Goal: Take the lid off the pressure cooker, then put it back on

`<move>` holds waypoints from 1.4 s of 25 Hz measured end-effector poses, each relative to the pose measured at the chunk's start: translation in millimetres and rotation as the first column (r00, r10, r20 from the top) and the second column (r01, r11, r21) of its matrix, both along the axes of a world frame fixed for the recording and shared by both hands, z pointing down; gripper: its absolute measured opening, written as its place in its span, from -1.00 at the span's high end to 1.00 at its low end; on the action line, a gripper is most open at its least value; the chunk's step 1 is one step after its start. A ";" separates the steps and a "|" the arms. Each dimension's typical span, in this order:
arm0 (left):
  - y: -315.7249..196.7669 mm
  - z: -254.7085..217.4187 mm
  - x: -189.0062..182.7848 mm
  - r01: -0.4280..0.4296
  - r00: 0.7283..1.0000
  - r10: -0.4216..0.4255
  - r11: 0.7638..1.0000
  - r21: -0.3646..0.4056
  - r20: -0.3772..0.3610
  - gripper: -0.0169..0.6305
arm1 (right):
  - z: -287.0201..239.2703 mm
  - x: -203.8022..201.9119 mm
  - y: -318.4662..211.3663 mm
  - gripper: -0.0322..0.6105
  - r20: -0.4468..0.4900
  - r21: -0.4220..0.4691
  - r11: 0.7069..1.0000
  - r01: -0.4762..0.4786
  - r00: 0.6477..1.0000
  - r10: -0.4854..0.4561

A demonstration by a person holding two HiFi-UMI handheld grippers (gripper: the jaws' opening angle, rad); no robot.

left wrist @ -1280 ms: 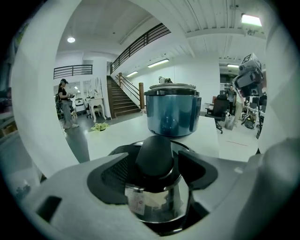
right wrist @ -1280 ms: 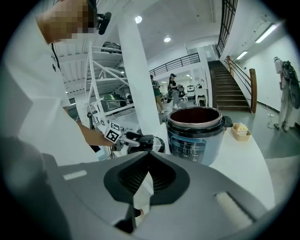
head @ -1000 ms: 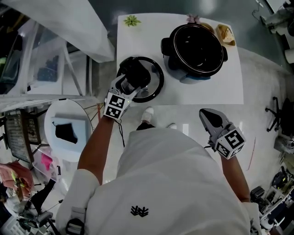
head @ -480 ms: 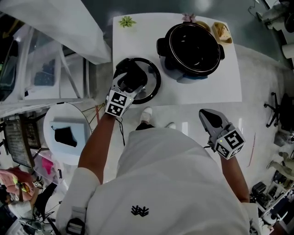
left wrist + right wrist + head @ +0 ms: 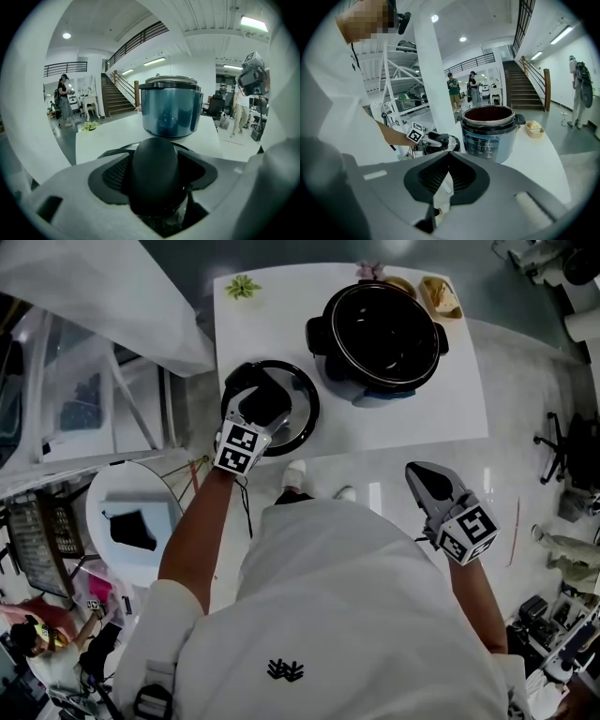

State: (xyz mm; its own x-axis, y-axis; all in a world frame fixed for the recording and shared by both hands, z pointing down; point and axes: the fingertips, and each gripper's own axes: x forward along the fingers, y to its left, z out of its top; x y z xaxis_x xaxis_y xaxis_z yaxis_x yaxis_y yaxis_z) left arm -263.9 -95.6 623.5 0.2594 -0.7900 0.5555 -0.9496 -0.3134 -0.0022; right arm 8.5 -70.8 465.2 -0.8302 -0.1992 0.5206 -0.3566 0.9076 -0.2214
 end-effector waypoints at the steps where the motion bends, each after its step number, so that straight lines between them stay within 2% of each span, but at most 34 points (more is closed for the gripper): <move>1: -0.4 1.0 -0.6 0.000 1.000 0.000 1.000 -0.002 0.008 -0.03 | 0.2 0.1 0.5 0.86 -0.002 0.000 1.000 -0.002 1.000 0.002; 4: -1.2 2.2 1.2 -0.013 1.000 0.013 1.000 -0.007 0.024 0.04 | 1.6 0.4 1.3 0.86 -0.005 -0.002 1.000 -0.009 1.000 0.009; 16: 4.9 2.4 3.0 -0.033 0.999 0.035 0.998 -0.048 0.029 0.06 | 1.4 -1.7 2.4 0.86 -0.006 0.005 1.000 -0.009 1.000 0.009; 24: 12.1 -25.8 1.1 -0.052 0.998 0.053 0.998 -0.024 0.032 0.06 | -1.6 1.3 2.7 0.86 0.018 0.014 1.000 0.003 1.000 -0.003; 35: 29.7 -77.7 -14.0 -0.025 0.999 0.025 1.000 -0.001 0.028 0.06 | -4.1 10.7 2.9 0.86 0.056 0.014 1.000 0.027 0.998 -0.028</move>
